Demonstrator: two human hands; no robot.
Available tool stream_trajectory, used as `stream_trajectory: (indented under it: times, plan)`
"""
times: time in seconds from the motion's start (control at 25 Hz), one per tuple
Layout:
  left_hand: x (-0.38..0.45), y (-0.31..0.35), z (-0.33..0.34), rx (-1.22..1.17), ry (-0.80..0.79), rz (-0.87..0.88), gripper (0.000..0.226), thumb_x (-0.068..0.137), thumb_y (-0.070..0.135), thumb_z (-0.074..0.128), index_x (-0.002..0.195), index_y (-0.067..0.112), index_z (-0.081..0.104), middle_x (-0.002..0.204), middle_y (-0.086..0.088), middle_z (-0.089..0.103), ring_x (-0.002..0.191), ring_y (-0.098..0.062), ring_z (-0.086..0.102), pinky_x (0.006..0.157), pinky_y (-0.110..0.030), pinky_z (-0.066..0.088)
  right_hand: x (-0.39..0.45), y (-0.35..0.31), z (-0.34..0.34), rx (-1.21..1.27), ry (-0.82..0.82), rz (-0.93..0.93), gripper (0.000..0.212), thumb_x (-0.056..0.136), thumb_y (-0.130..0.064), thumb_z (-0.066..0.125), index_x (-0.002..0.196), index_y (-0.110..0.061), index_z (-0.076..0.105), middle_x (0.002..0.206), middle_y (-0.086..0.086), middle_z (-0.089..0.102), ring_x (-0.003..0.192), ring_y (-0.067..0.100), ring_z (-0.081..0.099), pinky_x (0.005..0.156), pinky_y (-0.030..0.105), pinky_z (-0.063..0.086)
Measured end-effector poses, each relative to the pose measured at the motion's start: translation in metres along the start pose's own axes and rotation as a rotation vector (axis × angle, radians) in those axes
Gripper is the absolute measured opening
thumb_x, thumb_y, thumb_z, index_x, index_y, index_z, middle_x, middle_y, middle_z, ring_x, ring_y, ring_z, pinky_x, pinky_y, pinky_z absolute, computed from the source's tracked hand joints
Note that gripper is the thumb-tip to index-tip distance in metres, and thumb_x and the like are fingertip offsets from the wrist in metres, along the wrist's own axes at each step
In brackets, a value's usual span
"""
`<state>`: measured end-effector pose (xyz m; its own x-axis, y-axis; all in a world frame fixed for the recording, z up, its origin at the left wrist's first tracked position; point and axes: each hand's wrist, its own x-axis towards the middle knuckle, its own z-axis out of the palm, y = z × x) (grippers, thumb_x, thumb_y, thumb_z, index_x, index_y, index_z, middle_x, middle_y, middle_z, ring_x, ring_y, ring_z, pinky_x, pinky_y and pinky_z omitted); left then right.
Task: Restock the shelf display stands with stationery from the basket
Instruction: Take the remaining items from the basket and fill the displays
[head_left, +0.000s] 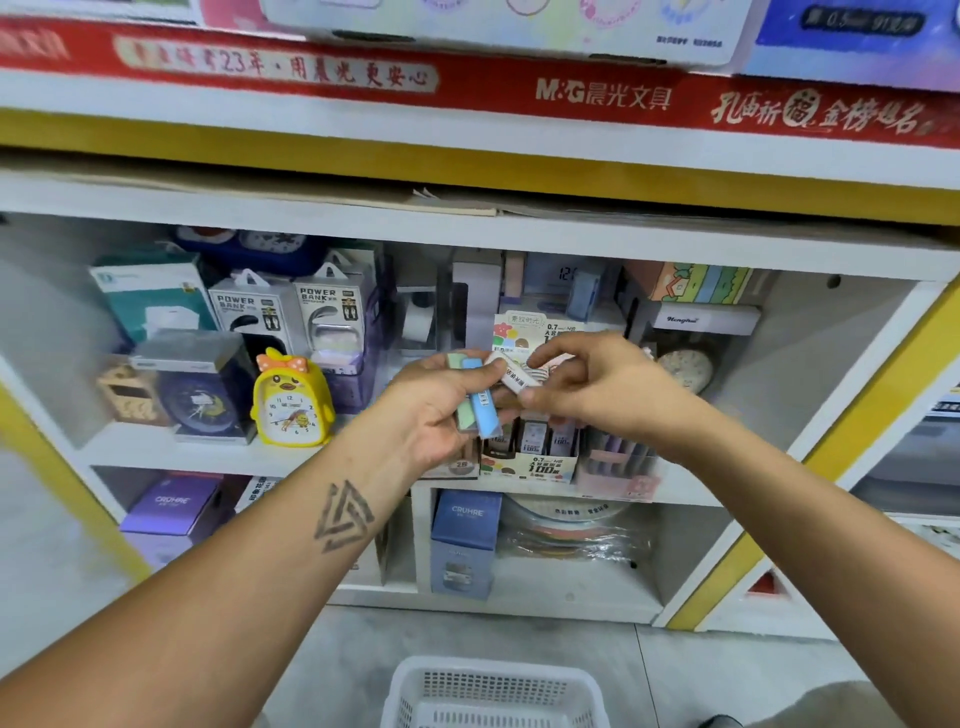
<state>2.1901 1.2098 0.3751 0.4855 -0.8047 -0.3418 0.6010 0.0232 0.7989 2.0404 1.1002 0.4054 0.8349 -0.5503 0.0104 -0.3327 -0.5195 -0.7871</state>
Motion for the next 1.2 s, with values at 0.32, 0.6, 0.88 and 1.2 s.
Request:
stream_trajectory:
  times: [0.32,0.6,0.88,1.2]
  plan:
    - [-0.016,0.044,-0.059,-0.115,0.128,-0.021,0.016,0.101,0.011,0.048,0.108,-0.002,0.052,0.086,-0.029,0.071,0.077,-0.035,0.073,0.058,-0.043,0.062,0.045,-0.021,0.036,0.316,-0.002,0.049,0.023,0.086,0.003,0.071,0.108,-0.005,0.072,0.085,0.008,0.078,0.074,0.018,0.074,0.067,0.021,0.059]
    - [-0.025,0.074,-0.099,-0.129,0.198,-0.015,0.018,0.101,-0.003,0.028,0.097,-0.006,0.045,0.102,-0.028,0.061,0.092,-0.034,0.066,0.073,-0.044,0.052,0.088,-0.032,0.053,0.081,0.067,-0.007,0.018,0.094,0.005,0.062,0.108,-0.005,0.07,0.087,0.009,0.069,0.067,0.013,0.074,0.067,0.019,0.058]
    - [-0.022,0.08,-0.114,-0.154,0.195,-0.038,0.025,0.104,-0.001,0.027,0.094,-0.01,0.048,0.119,-0.027,0.061,0.109,-0.033,0.064,0.083,-0.044,0.051,0.141,-0.037,0.072,-0.435,0.239,-0.182,0.012,0.093,-0.009,0.068,0.1,-0.016,0.073,0.091,0.003,0.073,0.071,0.012,0.068,0.06,0.011,0.05]
    - [-0.022,0.079,-0.118,-0.082,0.198,-0.035,0.032,0.103,-0.001,0.029,0.126,-0.006,0.05,0.101,-0.02,0.067,0.084,-0.028,0.068,0.068,-0.046,0.054,0.172,-0.03,0.087,-0.851,0.145,-0.248,0.015,0.092,-0.007,0.065,0.1,-0.018,0.068,0.099,0.006,0.069,0.085,0.028,0.065,0.078,0.036,0.057]
